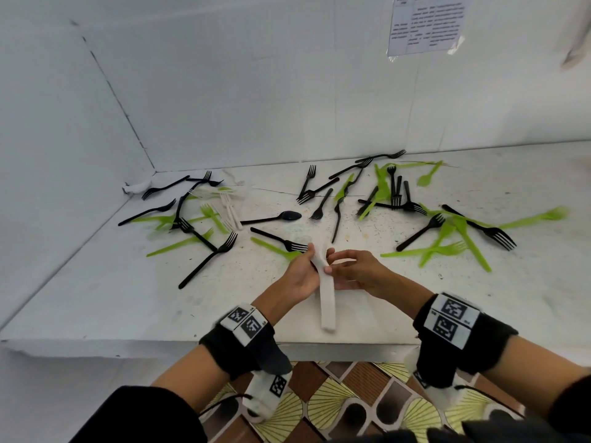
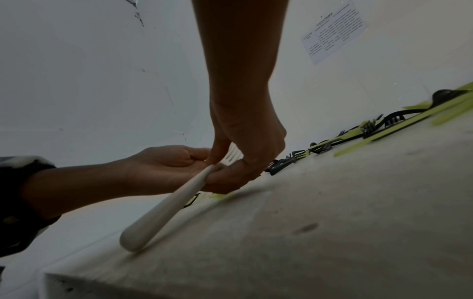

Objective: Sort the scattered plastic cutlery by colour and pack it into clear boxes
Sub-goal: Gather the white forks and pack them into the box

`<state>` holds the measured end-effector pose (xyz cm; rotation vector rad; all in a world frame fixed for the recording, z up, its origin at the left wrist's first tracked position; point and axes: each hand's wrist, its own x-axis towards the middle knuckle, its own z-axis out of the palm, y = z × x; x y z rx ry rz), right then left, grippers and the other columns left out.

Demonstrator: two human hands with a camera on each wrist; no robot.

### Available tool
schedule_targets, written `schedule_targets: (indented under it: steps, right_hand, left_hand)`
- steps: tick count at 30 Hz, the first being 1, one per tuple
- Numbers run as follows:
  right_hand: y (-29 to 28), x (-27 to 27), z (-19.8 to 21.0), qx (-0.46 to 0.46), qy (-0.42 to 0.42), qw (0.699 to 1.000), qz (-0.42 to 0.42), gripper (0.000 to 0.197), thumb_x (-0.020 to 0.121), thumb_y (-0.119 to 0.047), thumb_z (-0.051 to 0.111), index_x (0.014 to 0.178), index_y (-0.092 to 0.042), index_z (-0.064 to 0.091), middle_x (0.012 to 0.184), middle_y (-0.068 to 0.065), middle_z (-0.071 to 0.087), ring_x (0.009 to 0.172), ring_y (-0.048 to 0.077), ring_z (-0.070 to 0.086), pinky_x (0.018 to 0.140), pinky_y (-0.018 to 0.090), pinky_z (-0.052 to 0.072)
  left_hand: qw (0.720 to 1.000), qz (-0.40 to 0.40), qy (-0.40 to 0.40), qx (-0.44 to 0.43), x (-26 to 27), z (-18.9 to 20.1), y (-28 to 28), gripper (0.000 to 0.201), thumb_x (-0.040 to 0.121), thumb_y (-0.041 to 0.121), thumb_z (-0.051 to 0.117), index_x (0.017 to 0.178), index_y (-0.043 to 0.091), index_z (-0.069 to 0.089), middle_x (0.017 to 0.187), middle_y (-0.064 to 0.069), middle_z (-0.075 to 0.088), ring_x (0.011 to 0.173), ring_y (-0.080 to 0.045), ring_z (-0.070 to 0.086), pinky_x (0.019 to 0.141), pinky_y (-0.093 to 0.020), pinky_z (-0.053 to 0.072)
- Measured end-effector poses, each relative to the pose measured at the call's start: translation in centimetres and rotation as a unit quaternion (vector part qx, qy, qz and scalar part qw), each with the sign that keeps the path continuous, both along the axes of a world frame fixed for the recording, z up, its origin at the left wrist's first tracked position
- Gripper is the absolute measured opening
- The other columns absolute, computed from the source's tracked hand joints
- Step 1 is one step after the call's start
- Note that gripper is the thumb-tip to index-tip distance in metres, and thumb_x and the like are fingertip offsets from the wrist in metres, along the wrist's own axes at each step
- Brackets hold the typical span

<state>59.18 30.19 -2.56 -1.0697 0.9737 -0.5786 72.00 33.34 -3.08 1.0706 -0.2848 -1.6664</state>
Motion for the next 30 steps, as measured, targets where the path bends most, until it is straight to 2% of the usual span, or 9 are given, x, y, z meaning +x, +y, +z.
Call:
schedule_targets:
  steps: [4,6,10,14,16,18,21,26,30]
  right_hand:
    - [-0.2,-0.1,0.4,0.001,0.022,0.999,0.025,0.019,0.078,0.002,0.070,0.092,-0.007,0.060,0.080,0.008,0.067,0.060,0.012,0.068,0.059,0.025,0.058]
    - [-0.4,0.0,0.6,0.000,0.022,0.999,0.027,0.018,0.079,0.003,0.069,0.092,-0.006,0.061,0.081,0.009,0.067,0.060,0.011,0.068,0.059,0.025,0.058]
    - [-0.6,0.1,1.1,-0.001,0.023,0.999,0.032,0.019,0.081,0.004,0.065,0.099,-0.003,0.062,0.083,0.010,0.068,0.062,0.012,0.068,0.058,0.027,0.058]
    - [-0.9,0.0,2.1,-0.003,-0.018,1.000,-0.020,0.014,0.082,0.006,0.062,0.087,-0.007,0.059,0.079,0.007,0.064,0.060,0.012,0.067,0.056,0.027,0.058]
    - [-1.1,-0.1,2.4,-0.010,-0.033,0.998,-0.051,0.016,0.082,0.006,0.062,0.094,-0.004,0.057,0.084,0.011,0.064,0.069,0.018,0.066,0.055,0.027,0.058]
    - [-1.5,-0.2,2.6,-0.009,-0.046,0.995,-0.089,0.021,0.081,0.006,0.062,0.099,-0.002,0.055,0.088,0.014,0.064,0.074,0.022,0.065,0.053,0.027,0.058]
    - [-1.6,-0.1,2.7,-0.011,-0.054,0.991,-0.124,0.022,0.082,0.008,0.061,0.098,-0.002,0.051,0.092,0.017,0.061,0.074,0.024,0.064,0.052,0.029,0.058]
    - [-1.2,-0.6,1.9,-0.080,-0.002,0.990,-0.112,0.057,0.077,0.003,0.070,0.123,-0.006,0.038,0.114,0.018,0.052,0.095,0.028,0.061,0.062,0.030,0.059]
    - [-1.6,-2.5,0.9,-0.217,0.067,0.966,-0.126,0.103,0.066,-0.006,0.082,0.145,-0.024,0.017,0.131,0.002,0.032,0.105,0.023,0.055,0.075,0.034,0.054]
  left_hand:
    - [1.000,-0.013,-0.003,-0.013,-0.1,0.5,0.0,0.067,0.099,0.050,0.017,0.135,-0.002,0.037,0.110,-0.013,0.055,0.101,-0.026,0.054,0.097,-0.045,0.038]
    - [0.999,-0.025,-0.003,-0.028,0.0,0.8,0.0,0.075,0.098,0.055,0.013,0.136,-0.005,0.037,0.105,-0.015,0.057,0.098,-0.026,0.056,0.097,-0.042,0.039]
    - [0.998,-0.038,-0.015,-0.054,0.5,1.4,-0.4,0.081,0.095,0.060,0.012,0.134,-0.004,0.040,0.127,-0.022,0.052,0.115,-0.032,0.050,0.094,-0.043,0.042]
    - [0.994,-0.019,-0.087,-0.066,1.1,1.2,-0.4,0.060,0.100,0.045,0.027,0.141,0.001,0.034,0.134,-0.017,0.047,0.122,-0.027,0.048,0.089,-0.034,0.045]
    - [0.973,-0.059,-0.203,-0.097,1.3,1.2,0.3,0.045,0.100,0.034,0.037,0.133,0.004,0.043,0.126,-0.011,0.052,0.109,-0.020,0.054,0.083,-0.027,0.048]
    - [0.916,-0.106,-0.361,-0.138,1.5,1.2,1.2,0.032,0.095,0.030,0.052,0.122,0.012,0.051,0.122,-0.007,0.057,0.102,-0.014,0.057,0.078,-0.022,0.048]
    - [0.873,-0.140,-0.429,-0.185,1.9,0.9,2.1,0.041,0.080,0.018,0.072,0.116,0.020,0.052,0.112,-0.005,0.062,0.091,-0.016,0.064,0.073,-0.023,0.054]
    - [0.852,-0.144,-0.459,-0.205,2.6,1.1,1.5,0.042,0.075,0.002,0.075,0.112,0.012,0.059,0.100,-0.010,0.065,0.074,-0.018,0.065,0.070,-0.028,0.056]
    - [0.823,-0.189,-0.488,-0.221,3.1,1.1,1.2,0.041,0.080,0.004,0.070,0.119,0.011,0.059,0.098,-0.003,0.064,0.083,-0.014,0.063,0.075,-0.022,0.051]
